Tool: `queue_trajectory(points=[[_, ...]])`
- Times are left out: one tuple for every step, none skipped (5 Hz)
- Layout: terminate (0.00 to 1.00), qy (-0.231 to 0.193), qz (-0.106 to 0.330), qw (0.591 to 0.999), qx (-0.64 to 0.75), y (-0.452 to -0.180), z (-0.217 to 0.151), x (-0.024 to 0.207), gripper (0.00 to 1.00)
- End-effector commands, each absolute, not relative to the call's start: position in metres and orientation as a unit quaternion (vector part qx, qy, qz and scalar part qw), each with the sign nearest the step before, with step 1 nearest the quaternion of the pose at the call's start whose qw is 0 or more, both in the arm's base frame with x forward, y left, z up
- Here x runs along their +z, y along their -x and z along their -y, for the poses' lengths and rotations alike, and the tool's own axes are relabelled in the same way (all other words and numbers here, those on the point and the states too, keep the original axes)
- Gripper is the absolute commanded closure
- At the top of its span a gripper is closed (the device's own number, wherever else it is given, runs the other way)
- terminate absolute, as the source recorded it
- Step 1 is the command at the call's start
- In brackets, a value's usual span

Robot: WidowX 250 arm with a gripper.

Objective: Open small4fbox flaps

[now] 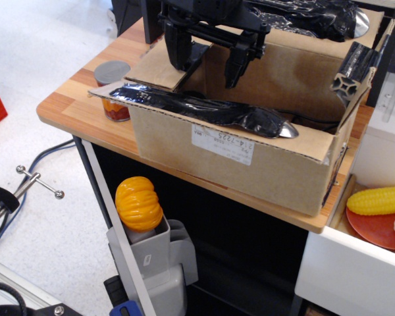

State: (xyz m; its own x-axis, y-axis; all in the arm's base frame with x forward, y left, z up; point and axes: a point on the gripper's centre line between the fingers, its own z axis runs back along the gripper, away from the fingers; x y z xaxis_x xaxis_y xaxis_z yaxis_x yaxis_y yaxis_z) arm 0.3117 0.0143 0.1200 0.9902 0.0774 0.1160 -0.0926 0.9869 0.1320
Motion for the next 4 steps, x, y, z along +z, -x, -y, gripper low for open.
queue_trajectory(points=[[0.0, -0.069, 0.055, 0.995, 0.043, -0.312, -0.014, 0.12, 0.0], [0.0, -0.062, 0.052, 0.996, 0.03, -0.315, -0.008, 0.127, 0.0], [0.0, -0.066, 0.054, 0.996, 0.037, -0.324, 0.001, 0.135, 0.0], [0.0, -0.062, 0.059, 0.996, 0.04, -0.33, 0.016, 0.138, 0.0]])
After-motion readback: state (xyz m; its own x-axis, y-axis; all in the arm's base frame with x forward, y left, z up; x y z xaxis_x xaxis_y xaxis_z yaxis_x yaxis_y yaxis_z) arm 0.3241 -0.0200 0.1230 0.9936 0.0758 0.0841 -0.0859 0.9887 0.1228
